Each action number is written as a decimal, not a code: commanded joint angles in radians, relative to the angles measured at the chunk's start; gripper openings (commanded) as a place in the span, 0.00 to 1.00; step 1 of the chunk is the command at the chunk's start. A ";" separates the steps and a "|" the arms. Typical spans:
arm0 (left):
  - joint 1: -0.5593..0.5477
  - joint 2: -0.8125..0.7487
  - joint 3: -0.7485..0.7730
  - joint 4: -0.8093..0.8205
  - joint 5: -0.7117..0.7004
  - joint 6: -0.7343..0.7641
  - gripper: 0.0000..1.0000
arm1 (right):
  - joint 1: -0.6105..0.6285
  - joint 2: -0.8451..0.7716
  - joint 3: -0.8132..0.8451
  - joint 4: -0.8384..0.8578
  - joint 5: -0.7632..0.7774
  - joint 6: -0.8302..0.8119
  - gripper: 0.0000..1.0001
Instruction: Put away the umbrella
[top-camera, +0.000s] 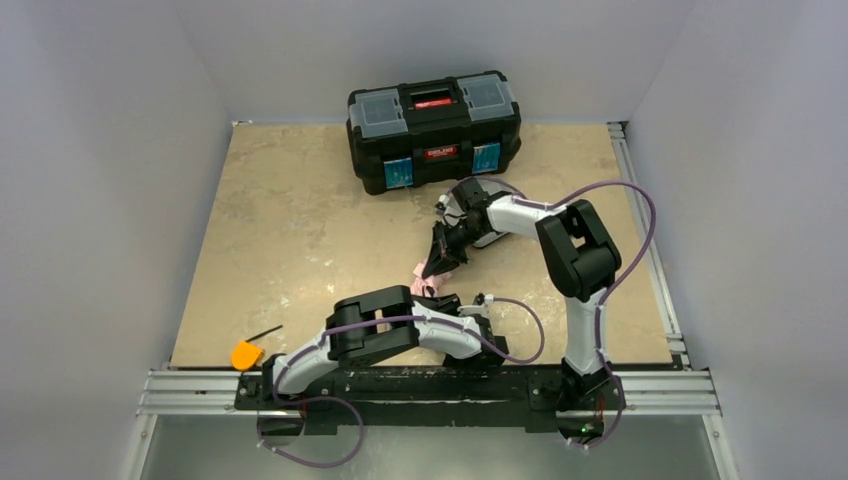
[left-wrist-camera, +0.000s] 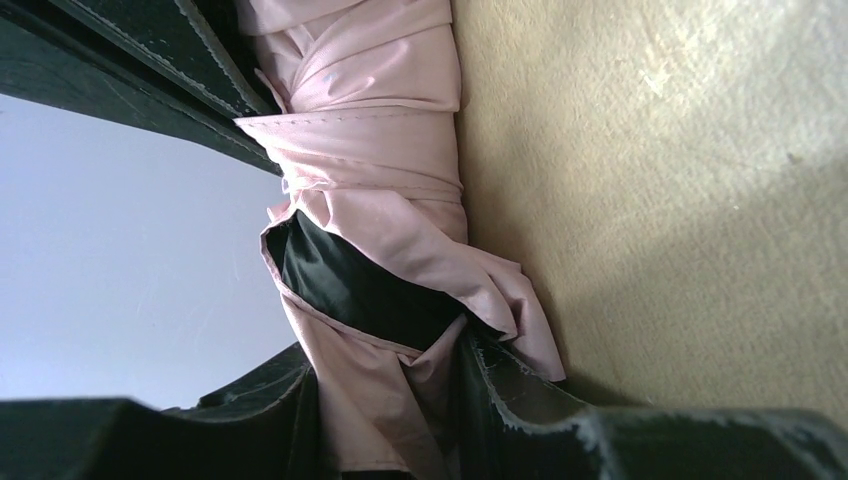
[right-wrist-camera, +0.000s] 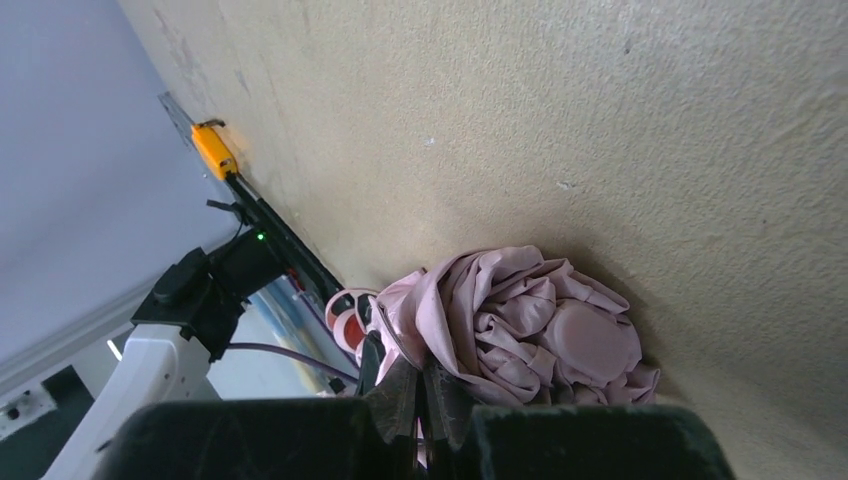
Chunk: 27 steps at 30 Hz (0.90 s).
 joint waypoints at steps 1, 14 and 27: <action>-0.042 0.036 0.025 0.067 0.115 -0.047 0.00 | 0.017 0.206 -0.038 -0.100 0.613 -0.086 0.00; -0.042 0.030 0.017 0.062 0.119 -0.058 0.00 | 0.020 0.226 0.098 -0.251 0.913 -0.091 0.14; -0.042 0.027 0.013 0.064 0.124 -0.059 0.00 | 0.018 0.229 0.221 -0.295 0.990 -0.150 0.21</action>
